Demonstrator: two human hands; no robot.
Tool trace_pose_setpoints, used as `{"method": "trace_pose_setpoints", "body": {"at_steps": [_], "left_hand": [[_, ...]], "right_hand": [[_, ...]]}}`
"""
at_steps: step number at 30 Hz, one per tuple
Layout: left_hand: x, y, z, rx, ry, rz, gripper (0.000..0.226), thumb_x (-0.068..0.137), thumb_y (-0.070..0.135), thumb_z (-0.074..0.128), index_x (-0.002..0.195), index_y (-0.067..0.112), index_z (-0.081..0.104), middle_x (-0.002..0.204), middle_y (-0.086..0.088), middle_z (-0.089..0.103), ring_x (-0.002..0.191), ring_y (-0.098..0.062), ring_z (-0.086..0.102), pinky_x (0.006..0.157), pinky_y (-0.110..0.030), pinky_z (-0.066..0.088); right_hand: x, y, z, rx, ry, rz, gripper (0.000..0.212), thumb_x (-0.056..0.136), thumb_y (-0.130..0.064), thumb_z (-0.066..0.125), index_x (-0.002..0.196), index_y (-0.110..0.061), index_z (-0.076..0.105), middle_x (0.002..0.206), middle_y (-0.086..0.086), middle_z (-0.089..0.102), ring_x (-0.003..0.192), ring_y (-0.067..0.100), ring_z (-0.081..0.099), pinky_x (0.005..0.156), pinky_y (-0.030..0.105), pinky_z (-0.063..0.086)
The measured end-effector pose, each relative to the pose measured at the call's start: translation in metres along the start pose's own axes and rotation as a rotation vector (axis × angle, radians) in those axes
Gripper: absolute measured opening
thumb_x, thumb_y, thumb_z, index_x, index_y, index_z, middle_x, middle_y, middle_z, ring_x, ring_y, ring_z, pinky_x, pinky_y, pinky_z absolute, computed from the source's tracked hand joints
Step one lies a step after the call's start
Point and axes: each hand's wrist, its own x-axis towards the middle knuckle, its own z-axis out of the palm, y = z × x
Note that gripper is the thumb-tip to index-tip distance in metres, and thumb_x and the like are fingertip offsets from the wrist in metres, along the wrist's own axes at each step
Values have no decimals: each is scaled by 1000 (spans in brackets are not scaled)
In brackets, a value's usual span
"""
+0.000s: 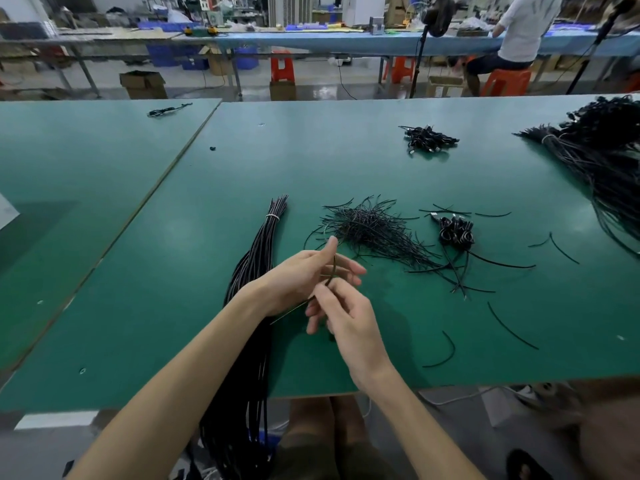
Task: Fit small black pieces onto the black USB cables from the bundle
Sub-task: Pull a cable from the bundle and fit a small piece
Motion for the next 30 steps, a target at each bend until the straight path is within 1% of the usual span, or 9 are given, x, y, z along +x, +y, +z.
{"method": "trace_pose_setpoints", "body": {"at_steps": [2, 5, 10, 16, 19, 22, 24, 26, 30], "left_hand": [[-1, -7, -4, -62, 30, 27, 64, 103, 62, 42, 107, 6, 72, 88, -5, 74, 57, -15, 63, 54, -23, 53], [-1, -13, -7, -60, 27, 59, 54, 104, 56, 47, 101, 8, 72, 79, -7, 70, 68, -19, 64, 67, -27, 52], [-7, -16, -9, 56, -77, 81, 47, 106, 51, 50, 104, 10, 73, 70, -11, 61, 57, -23, 61, 56, -28, 49], [-17, -9, -18, 158, -423, 63, 36, 110, 32, 48, 108, 2, 69, 77, -7, 69, 50, -16, 63, 49, -22, 48], [-21, -9, -22, 126, -483, 36, 27, 109, 19, 50, 101, 0, 68, 69, -5, 66, 42, -14, 60, 43, -19, 45], [-19, -14, -22, 66, -367, 56, 26, 107, 19, 54, 92, 1, 65, 65, -10, 63, 37, -14, 56, 40, -19, 42], [-18, -16, -22, 44, -282, 86, 27, 105, 22, 57, 90, 1, 65, 64, -11, 62, 36, -15, 53, 40, -19, 41], [-17, -17, -20, 25, -237, 108, 29, 103, 23, 58, 90, -1, 66, 64, -13, 62, 36, -16, 53, 41, -20, 41], [-17, -18, -18, 9, -210, 116, 31, 105, 18, 53, 81, 8, 70, 61, -9, 64, 36, -16, 55, 51, -23, 42]], "right_hand": [[-2, 0, -4, 83, 70, -3, 27, 106, -14, 53, 82, -4, 61, 71, 7, 65, 54, 15, 57, 54, 14, 43], [-2, 1, -6, 198, 201, 11, 29, 106, -17, 53, 78, -14, 63, 68, 4, 62, 52, 13, 53, 53, 20, 43], [2, 1, -15, 399, 469, 38, 30, 108, -20, 52, 80, -15, 60, 64, 0, 56, 53, 14, 49, 51, 23, 44], [3, 3, -13, 338, 580, 47, 30, 108, -25, 51, 82, -13, 59, 64, -2, 55, 54, 13, 49, 52, 23, 41], [7, 2, -13, 339, 581, 70, 30, 108, -27, 52, 82, -13, 58, 64, -2, 55, 54, 13, 49, 52, 22, 42], [10, 2, -14, 269, 500, 49, 31, 109, -31, 51, 87, -11, 59, 70, -1, 58, 56, 15, 53, 51, 21, 43], [9, 3, -13, 175, 373, 26, 28, 107, -33, 53, 94, -10, 62, 73, -1, 63, 62, 13, 57, 55, 21, 44], [8, 4, -11, 62, 266, -1, 18, 103, -33, 62, 102, -15, 64, 78, -3, 68, 68, 10, 60, 62, 22, 47], [9, 7, -9, -76, 241, -13, 10, 99, -34, 68, 109, -32, 70, 98, 8, 66, 80, 8, 57, 76, 25, 48]]}}
